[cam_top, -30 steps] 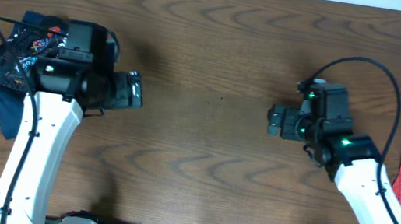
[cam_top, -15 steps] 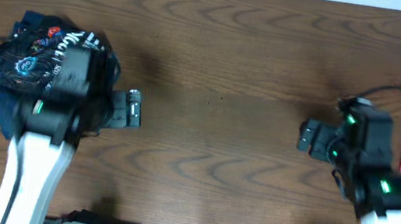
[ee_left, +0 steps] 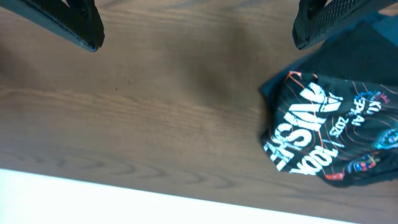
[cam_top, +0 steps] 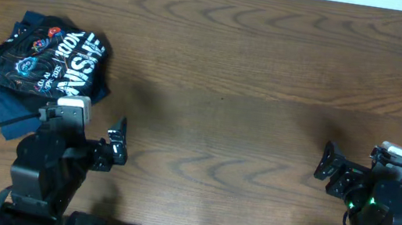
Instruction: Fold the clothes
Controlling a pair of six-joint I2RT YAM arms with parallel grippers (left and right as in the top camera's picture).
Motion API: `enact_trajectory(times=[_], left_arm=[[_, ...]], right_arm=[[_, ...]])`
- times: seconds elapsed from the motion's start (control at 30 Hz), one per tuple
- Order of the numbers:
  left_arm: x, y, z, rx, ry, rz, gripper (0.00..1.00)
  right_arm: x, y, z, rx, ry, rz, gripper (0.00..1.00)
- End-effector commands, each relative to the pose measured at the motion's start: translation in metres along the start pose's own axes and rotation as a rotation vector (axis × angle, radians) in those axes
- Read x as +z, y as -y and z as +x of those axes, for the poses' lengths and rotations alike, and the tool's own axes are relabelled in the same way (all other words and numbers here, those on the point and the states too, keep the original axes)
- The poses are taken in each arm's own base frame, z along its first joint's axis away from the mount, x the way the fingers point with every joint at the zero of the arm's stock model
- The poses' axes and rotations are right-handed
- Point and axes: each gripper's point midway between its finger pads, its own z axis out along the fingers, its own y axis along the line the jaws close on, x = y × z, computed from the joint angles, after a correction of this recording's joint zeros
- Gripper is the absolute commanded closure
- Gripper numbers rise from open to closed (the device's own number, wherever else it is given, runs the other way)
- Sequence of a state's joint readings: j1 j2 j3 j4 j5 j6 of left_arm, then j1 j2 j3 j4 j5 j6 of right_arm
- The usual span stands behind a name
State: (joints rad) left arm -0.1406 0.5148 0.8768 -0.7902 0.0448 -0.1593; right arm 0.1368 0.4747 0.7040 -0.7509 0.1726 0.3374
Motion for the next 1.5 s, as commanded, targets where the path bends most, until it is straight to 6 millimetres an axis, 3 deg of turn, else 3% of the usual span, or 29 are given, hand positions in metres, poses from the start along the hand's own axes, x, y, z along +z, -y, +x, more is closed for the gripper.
enact_trajectory(times=[0.0,0.8,0.97,1.17,1.47], left_arm=[[-0.001,-0.001,-0.001,0.007,0.011,-0.006,0.02],[-0.001,-0.001,-0.001,0.007,0.011,-0.006,0.02],[-0.001,-0.001,-0.001,0.007,0.011,-0.006,0.02],[-0.001,-0.001,-0.001,0.007,0.011,-0.006,0.02],[-0.001,-0.001,-0.001,0.007,0.011,-0.006,0.02]], right_arm=[[0.001,0.007,0.005,0.017,-0.009,0.031,0.01],[-0.008,0.028,0.064,-0.032,-0.251,0.115,0.01],[-0.006,0.025,0.054,-0.103,-0.151,0.073,0.01],[-0.002,0.005,0.045,-0.247,0.043,-0.073,0.01],[0.01,-0.005,0.032,-0.215,0.312,-0.145,0.01]])
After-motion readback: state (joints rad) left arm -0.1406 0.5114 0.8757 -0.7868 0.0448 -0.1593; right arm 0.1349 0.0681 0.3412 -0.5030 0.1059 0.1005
